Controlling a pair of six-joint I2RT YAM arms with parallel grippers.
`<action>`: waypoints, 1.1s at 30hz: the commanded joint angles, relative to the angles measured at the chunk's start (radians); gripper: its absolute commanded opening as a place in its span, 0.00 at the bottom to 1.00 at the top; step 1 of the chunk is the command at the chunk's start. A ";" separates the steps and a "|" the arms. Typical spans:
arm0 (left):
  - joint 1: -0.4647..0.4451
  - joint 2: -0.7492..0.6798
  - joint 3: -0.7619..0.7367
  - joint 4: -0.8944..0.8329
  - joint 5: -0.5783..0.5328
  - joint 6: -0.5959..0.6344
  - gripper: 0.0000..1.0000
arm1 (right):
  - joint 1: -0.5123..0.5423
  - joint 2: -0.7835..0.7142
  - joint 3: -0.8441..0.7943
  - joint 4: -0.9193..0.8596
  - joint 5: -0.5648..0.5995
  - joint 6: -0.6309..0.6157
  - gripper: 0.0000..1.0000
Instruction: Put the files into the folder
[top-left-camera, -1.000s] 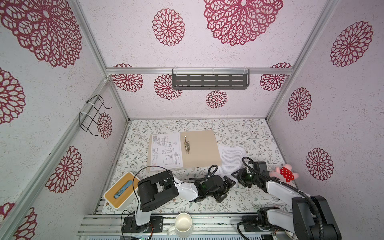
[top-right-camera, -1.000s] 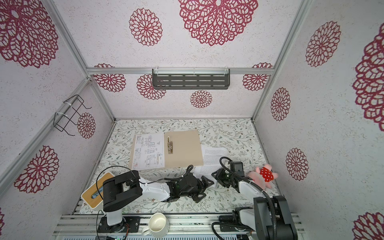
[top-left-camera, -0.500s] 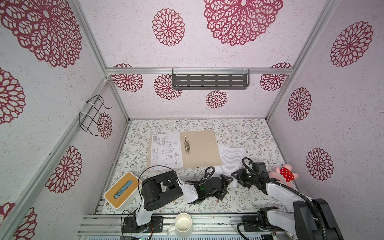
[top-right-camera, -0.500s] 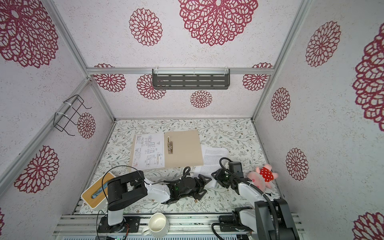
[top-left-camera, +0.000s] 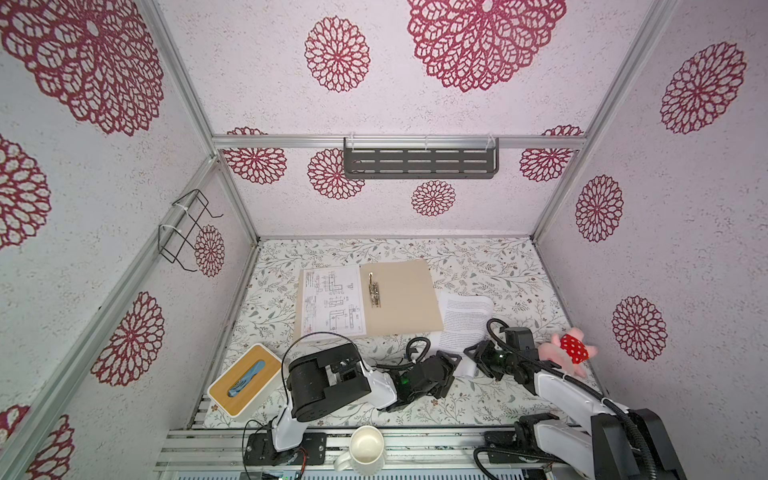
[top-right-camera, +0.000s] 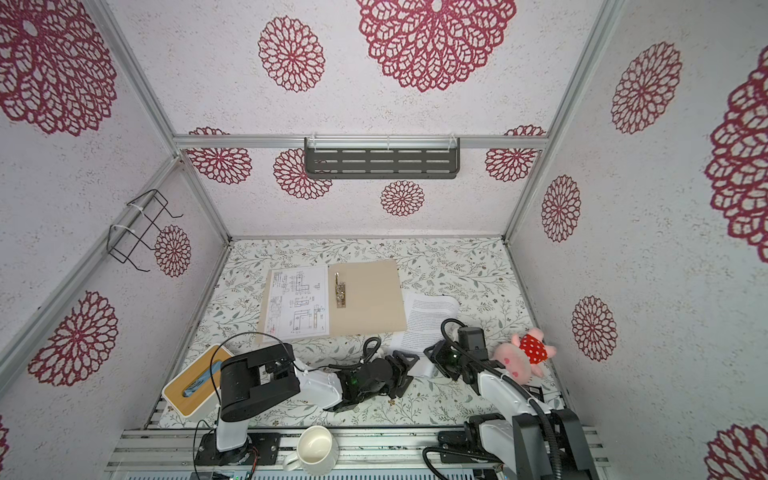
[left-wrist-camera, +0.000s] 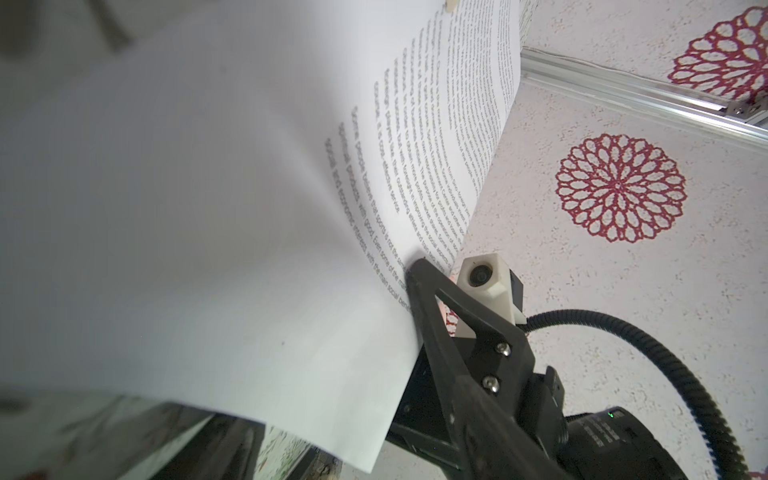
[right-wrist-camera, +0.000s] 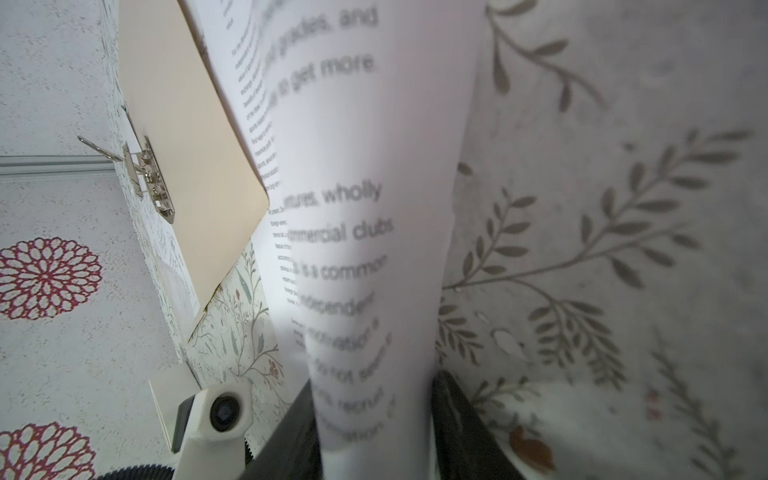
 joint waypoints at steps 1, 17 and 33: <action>-0.017 0.012 -0.013 -0.010 -0.060 -0.027 0.72 | 0.006 -0.022 -0.012 -0.022 0.025 0.019 0.44; -0.044 0.010 -0.019 0.005 -0.142 -0.049 0.50 | 0.009 -0.030 -0.015 -0.039 0.037 0.030 0.44; -0.058 0.002 -0.033 0.011 -0.179 -0.057 0.29 | 0.009 -0.044 -0.016 -0.069 0.050 0.027 0.44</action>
